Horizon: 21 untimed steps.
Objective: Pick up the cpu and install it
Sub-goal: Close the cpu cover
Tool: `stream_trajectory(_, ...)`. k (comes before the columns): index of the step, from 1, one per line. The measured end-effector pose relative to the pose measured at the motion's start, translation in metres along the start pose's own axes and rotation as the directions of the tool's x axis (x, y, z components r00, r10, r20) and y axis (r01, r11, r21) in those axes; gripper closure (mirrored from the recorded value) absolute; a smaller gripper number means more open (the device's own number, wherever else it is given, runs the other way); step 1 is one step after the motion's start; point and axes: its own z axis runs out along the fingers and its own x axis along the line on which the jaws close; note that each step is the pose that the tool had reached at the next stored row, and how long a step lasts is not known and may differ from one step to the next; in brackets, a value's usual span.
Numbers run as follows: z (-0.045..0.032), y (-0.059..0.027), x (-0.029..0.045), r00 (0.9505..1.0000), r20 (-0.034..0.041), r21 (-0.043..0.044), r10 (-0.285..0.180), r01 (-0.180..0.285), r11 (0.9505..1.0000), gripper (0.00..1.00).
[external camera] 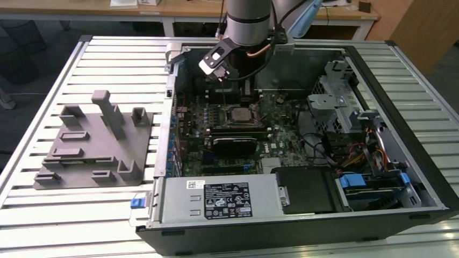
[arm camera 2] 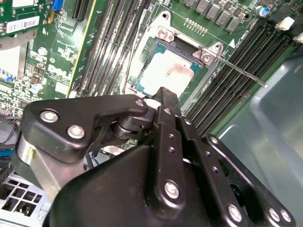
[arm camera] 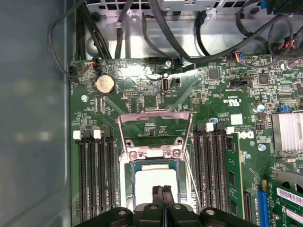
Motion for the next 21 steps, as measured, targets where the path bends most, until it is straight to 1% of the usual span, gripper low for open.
stream_trajectory(3, 0.0001, 0.0002, -0.0029, 1.0, 0.0001, 0.0, 0.0, 0.0, 1.0, 0.89)
stream_trajectory(6, -0.0004, 0.0002, -0.0035, 1.0, 0.0003, 0.0002, 0.0, 0.0, 1.0, 0.89)
stream_trajectory(8, -0.004, 0.0005, -0.0035, 1.0, 0.0001, 0.0001, 0.0, 0.0, 1.0, 0.89)
stream_trajectory(11, -0.0122, 0.0011, -0.0038, 1.0, 0.0002, 0.0002, 0.0, 0.0, 1.0, 0.89)
stream_trajectory(12, -0.0135, 0.0012, -0.0039, 1.0, 0.0001, 0.0001, 0.0, 0.0, 1.0, 0.89)
stream_trajectory(15, -0.0136, 0.0019, -0.0045, 1.0, -0.0001, 0.0002, 0.0, 0.0, 1.0, 0.89)
stream_trajectory(17, -0.0134, 0.0055, -0.0042, 1.0, 0.0001, 0.0013, 0.0, 0.0, 1.0, 0.89)
stream_trajectory(20, -0.0127, 0.0149, -0.0037, 1.0, -0.0008, 0.0027, -0.005, 0.005, 1.0, 0.89)
stream_trajectory(21, -0.0127, 0.0167, -0.0036, 1.0, -0.0014, 0.0037, -0.007, 0.007, 1.0, 0.89)
